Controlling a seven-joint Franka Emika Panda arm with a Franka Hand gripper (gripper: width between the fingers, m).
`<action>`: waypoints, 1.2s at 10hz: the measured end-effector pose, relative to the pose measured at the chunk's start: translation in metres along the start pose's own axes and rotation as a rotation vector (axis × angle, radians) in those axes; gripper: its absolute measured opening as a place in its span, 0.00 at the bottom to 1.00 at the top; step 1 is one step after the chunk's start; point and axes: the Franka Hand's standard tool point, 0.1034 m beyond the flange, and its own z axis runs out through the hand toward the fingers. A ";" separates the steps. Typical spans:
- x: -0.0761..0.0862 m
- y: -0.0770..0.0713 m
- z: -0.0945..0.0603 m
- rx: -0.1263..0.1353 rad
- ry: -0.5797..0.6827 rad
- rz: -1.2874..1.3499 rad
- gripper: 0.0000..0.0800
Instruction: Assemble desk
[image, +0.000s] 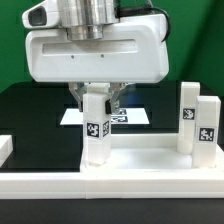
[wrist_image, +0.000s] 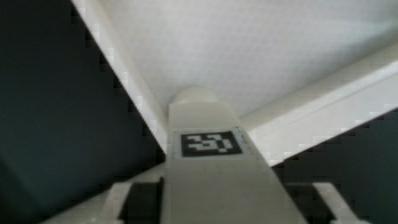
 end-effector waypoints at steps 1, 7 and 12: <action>0.000 0.001 0.001 -0.001 -0.001 0.122 0.37; 0.003 0.000 0.003 0.086 -0.082 1.002 0.37; -0.004 0.002 0.000 0.087 -0.004 0.543 0.79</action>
Offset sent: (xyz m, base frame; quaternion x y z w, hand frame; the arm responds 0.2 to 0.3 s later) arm -0.0018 0.0153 -0.0104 0.0279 -0.1116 0.4663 0.8771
